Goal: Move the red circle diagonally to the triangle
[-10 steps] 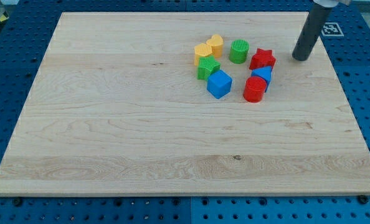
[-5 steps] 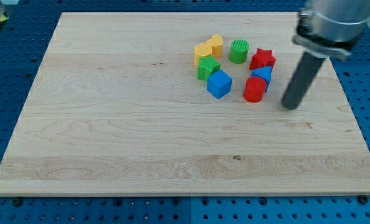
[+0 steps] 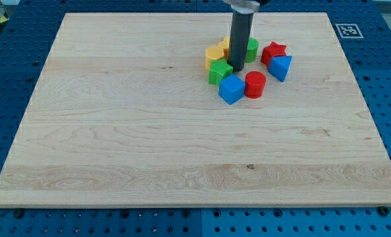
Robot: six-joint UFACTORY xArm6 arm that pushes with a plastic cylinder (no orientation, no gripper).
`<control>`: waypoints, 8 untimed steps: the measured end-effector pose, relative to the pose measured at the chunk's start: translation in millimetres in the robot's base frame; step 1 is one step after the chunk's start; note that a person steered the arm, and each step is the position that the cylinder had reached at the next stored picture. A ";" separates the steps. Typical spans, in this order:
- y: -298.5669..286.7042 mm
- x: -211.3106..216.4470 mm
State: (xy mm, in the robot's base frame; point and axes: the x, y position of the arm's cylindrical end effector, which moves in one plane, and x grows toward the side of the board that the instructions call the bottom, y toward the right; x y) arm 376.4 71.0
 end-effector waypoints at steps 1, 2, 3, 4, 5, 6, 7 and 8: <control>30.6 39.2; 79.6 74.2; 73.3 77.9; 47.9 85.8; 59.8 103.4; 113.1 111.5; 138.8 111.5; 76.0 111.6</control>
